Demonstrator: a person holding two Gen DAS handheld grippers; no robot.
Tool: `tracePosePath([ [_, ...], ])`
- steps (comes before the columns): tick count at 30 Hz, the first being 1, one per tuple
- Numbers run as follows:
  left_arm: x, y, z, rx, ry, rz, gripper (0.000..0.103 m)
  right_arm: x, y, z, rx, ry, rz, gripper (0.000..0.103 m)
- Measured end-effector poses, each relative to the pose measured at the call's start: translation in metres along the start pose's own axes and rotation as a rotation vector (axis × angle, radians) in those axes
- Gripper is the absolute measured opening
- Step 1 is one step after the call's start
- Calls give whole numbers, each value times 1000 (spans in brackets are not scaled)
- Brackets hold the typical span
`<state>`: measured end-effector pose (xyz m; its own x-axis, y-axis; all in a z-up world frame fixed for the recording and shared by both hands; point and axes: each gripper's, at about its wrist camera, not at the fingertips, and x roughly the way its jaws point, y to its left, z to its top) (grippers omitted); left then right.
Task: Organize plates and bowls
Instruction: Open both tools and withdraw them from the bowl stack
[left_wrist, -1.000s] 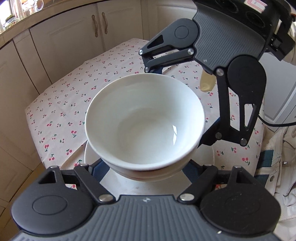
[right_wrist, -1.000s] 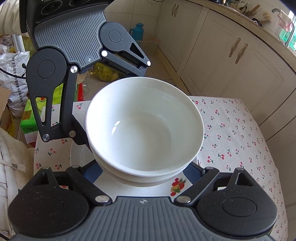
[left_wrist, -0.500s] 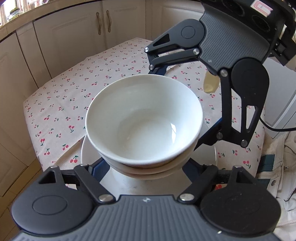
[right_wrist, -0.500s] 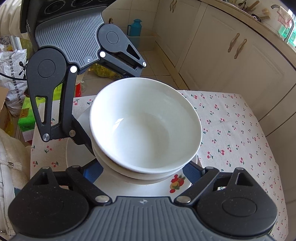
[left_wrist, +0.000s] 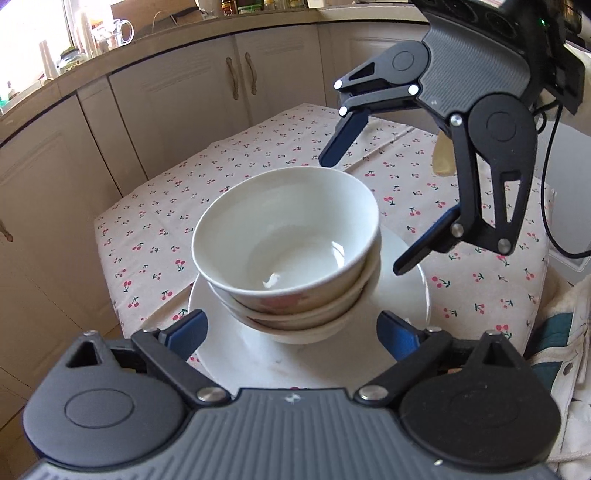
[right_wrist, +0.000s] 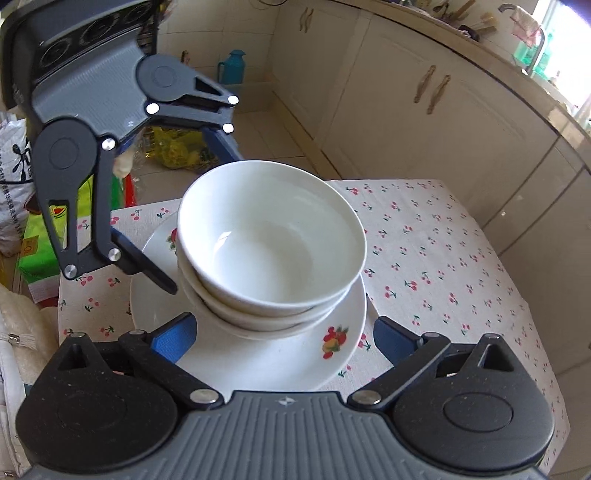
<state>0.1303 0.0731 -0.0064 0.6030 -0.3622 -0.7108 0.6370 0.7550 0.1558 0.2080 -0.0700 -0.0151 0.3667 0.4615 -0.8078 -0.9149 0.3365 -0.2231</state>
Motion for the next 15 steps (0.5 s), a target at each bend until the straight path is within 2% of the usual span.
tracePosePath([
  [4,-16,-15,-4,-19,-52,51,101,-16,12,-5,23,-4,-89,103],
  [9,-36,-30,-2,-107,-119,81,102,-44,33,-8,46,-53,-171,103],
  [12,-50,-43,-2,-140,-161,137,102,-62,46,-10,68,-92,-215,103],
  [15,-57,-57,-3,-217,-180,217,102,-76,57,-17,148,-141,-298,103],
])
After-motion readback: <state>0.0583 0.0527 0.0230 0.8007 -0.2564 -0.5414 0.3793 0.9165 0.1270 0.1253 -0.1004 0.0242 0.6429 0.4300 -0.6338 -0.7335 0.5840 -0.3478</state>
